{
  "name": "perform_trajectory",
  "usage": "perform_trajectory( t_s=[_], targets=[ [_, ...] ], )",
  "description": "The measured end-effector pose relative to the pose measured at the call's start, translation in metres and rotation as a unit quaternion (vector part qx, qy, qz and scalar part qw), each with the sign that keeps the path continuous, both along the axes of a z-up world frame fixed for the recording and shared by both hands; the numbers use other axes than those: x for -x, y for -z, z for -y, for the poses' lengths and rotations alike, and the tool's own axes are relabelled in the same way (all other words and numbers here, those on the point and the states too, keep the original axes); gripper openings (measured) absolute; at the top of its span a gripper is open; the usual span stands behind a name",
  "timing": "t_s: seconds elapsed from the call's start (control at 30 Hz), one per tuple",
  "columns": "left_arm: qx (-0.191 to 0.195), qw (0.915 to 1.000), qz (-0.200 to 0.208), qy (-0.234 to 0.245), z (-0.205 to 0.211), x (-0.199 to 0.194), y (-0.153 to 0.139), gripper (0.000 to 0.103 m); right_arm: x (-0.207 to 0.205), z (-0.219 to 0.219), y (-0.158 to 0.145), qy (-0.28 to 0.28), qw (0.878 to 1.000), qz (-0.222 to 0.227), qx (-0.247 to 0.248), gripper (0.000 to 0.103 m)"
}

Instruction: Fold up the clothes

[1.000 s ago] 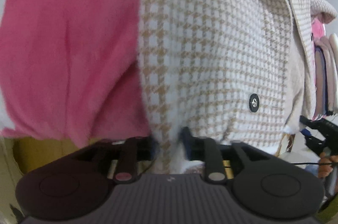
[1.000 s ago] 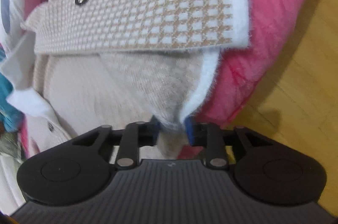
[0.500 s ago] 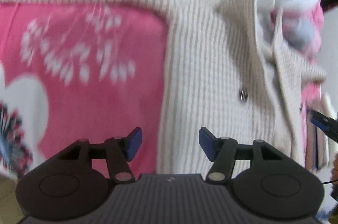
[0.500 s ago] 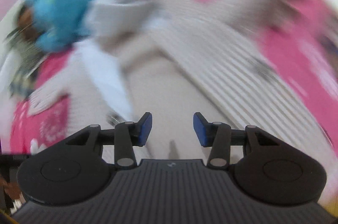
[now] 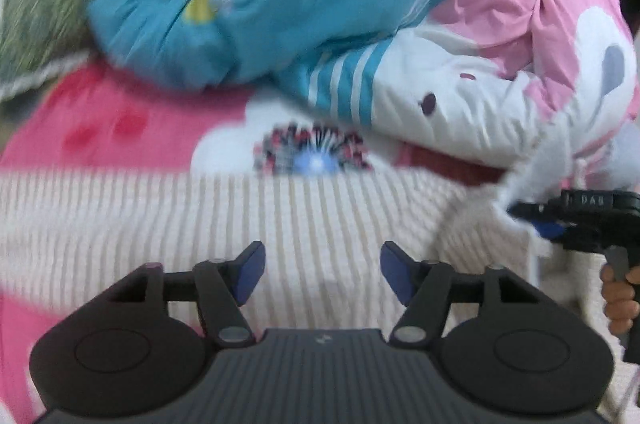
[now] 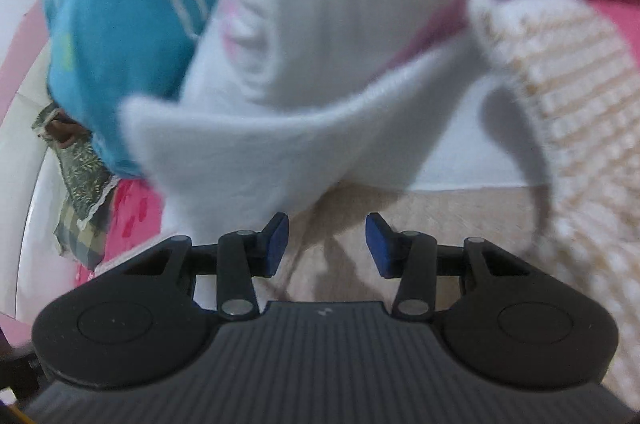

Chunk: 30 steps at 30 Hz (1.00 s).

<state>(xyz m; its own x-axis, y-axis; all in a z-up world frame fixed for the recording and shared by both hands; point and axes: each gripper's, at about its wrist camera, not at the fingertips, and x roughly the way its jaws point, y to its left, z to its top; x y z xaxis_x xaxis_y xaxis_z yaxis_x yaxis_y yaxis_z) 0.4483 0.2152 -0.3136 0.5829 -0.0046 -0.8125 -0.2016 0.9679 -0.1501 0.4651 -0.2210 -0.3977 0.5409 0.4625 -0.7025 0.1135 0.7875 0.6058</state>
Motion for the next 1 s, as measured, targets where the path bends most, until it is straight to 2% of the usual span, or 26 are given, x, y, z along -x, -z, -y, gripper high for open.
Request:
perform_trajectory(
  t_s=[0.17, 0.37, 0.43, 0.5, 0.53, 0.7, 0.77, 0.87, 0.93, 1.0],
  targets=[
    [-0.038, 0.998, 0.004, 0.049, 0.012, -0.06, 0.034, 0.068, -0.01, -0.014, 0.026, -0.001, 1.0, 0.005, -0.002, 0.037],
    [-0.065, 0.9926, -0.01, 0.102, 0.028, -0.1, 0.073, 0.075, -0.02, -0.025, 0.037, 0.016, 0.998, 0.05, 0.017, 0.036],
    [-0.075, 0.9918, -0.005, 0.103, 0.028, -0.101, 0.077, 0.079, -0.023, -0.028, 0.038, 0.028, 0.997, 0.064, 0.024, 0.032],
    [-0.085, 0.9911, 0.0, 0.102, 0.026, -0.101, 0.08, 0.081, -0.022, -0.029, 0.035, 0.048, 0.995, 0.087, 0.027, 0.023],
    [-0.09, 0.9907, 0.003, 0.101, 0.026, -0.101, 0.081, 0.081, -0.022, -0.029, 0.032, 0.056, 0.993, 0.101, 0.025, 0.015],
    [-0.109, 0.99, 0.015, 0.088, 0.018, -0.101, 0.089, 0.081, -0.027, -0.033, 0.026, 0.07, 0.986, 0.146, 0.023, 0.01],
    [-0.096, 0.992, 0.019, 0.08, 0.011, -0.101, 0.095, 0.086, -0.034, -0.034, 0.034, 0.064, 0.987, 0.143, 0.03, 0.008],
    [-0.098, 0.9916, 0.027, 0.08, 0.01, -0.097, 0.1, 0.088, -0.05, -0.033, 0.052, 0.045, 0.994, 0.099, 0.032, 0.004],
    [-0.097, 0.9917, 0.028, 0.08, 0.01, -0.095, 0.1, 0.088, -0.053, -0.024, 0.05, 0.037, 0.996, 0.084, 0.008, 0.005],
    [-0.093, 0.9921, 0.028, 0.079, 0.01, -0.092, 0.1, 0.088, -0.048, -0.02, 0.035, 0.017, 0.997, 0.068, 0.018, 0.009]
  ],
)
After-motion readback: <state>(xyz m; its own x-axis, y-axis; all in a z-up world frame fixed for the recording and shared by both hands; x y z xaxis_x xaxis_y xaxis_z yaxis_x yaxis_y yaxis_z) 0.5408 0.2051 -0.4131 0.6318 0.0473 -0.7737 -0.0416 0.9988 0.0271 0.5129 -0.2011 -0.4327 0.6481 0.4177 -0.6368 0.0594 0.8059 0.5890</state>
